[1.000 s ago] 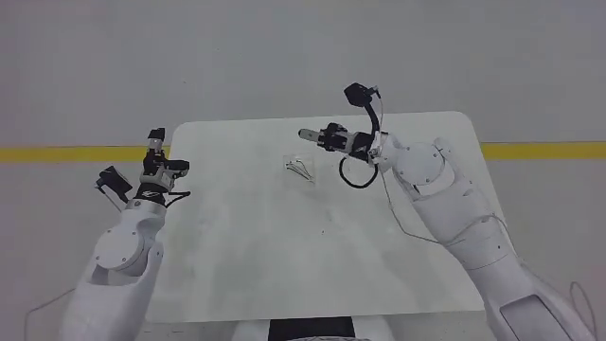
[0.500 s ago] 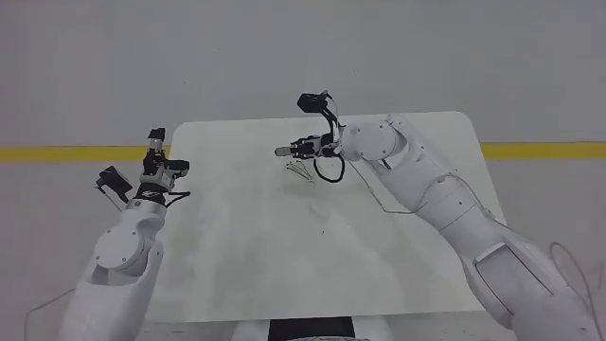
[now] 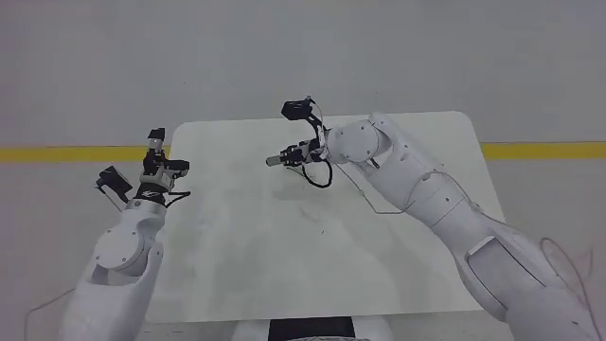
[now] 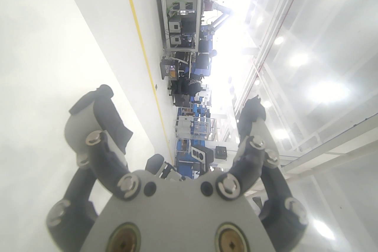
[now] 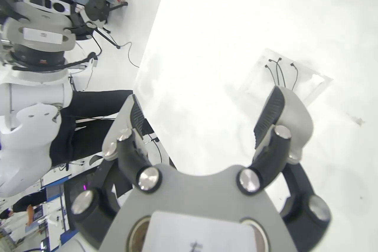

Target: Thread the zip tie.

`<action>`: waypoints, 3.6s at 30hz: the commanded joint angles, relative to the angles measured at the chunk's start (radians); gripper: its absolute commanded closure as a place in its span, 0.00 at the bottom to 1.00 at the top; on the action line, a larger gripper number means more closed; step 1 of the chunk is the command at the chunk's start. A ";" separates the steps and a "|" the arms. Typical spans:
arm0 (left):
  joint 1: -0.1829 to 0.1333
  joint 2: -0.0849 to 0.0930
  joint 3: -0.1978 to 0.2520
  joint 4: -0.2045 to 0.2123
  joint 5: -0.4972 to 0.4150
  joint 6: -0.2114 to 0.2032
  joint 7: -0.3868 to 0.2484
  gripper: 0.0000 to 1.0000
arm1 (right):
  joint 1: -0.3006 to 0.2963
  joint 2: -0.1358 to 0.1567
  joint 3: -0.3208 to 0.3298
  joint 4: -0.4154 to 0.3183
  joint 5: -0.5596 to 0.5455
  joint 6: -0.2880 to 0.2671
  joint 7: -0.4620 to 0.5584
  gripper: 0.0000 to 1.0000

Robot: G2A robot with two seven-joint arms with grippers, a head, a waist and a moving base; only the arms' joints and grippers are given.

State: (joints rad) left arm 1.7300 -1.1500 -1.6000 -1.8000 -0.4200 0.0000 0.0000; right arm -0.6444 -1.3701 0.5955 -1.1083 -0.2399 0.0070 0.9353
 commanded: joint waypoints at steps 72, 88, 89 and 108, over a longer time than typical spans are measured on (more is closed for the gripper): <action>0.000 0.000 0.000 0.000 0.000 0.000 0.000 0.00 | 0.135 -0.300 -0.237 0.437 -0.325 0.274 -0.006 0.84; 0.000 0.000 0.000 0.000 0.000 0.000 0.000 0.00 | 0.110 -0.354 -0.237 0.526 -0.371 0.222 0.009 0.87; 0.000 0.000 0.000 0.000 0.000 0.000 0.000 0.00 | 0.110 -0.358 -0.237 0.530 -0.371 0.213 0.012 0.87; 0.000 0.000 0.000 0.000 0.000 0.000 0.000 0.00 | 0.117 -0.406 -0.221 0.610 -0.360 -0.011 0.145 0.78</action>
State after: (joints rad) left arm 1.7300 -1.1500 -1.6000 -1.8000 -0.4200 0.0000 0.0000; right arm -0.5294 -1.7746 0.3745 -0.5033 -0.5952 -0.0005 1.0805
